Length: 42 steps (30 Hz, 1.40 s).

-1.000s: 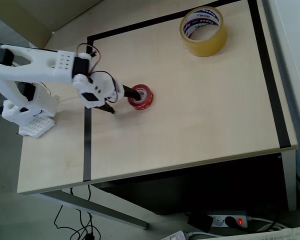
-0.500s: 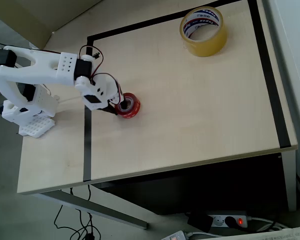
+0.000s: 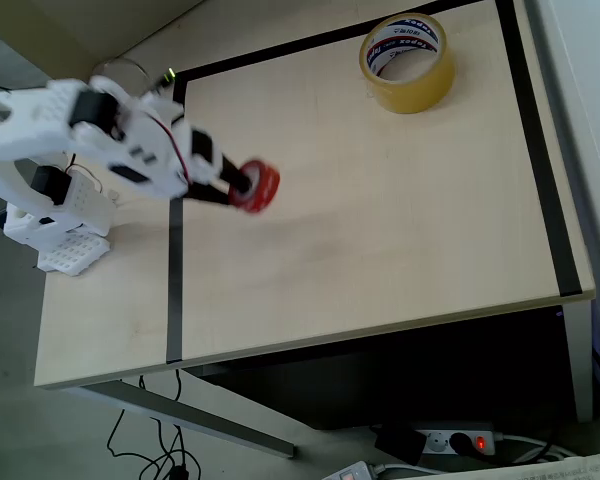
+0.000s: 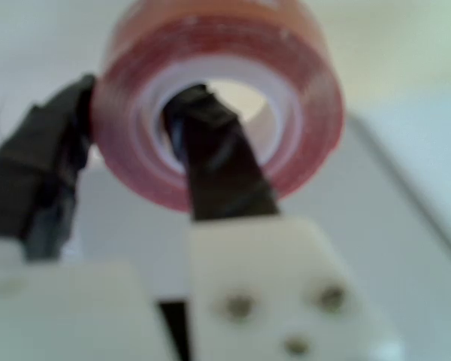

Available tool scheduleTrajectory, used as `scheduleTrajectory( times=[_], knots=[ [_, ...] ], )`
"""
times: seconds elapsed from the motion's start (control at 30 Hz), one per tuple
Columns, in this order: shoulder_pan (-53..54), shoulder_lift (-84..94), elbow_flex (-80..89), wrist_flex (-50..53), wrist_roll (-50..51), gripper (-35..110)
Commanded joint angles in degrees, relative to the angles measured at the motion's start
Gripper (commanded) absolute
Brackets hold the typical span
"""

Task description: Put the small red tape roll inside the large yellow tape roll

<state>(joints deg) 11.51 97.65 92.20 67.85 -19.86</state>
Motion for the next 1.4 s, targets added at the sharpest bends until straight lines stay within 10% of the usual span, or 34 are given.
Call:
scheduleTrajectory(
  times=[0.0, 0.43, 1.37],
  knots=[
    [-2.1, 2.6, -17.2, 0.0, 0.1, 0],
    [-14.4, -44.4, -91.7, 14.3, -0.3, 0],
    [-23.0, -68.0, -90.3, -5.4, 0.1, 2]
  ],
)
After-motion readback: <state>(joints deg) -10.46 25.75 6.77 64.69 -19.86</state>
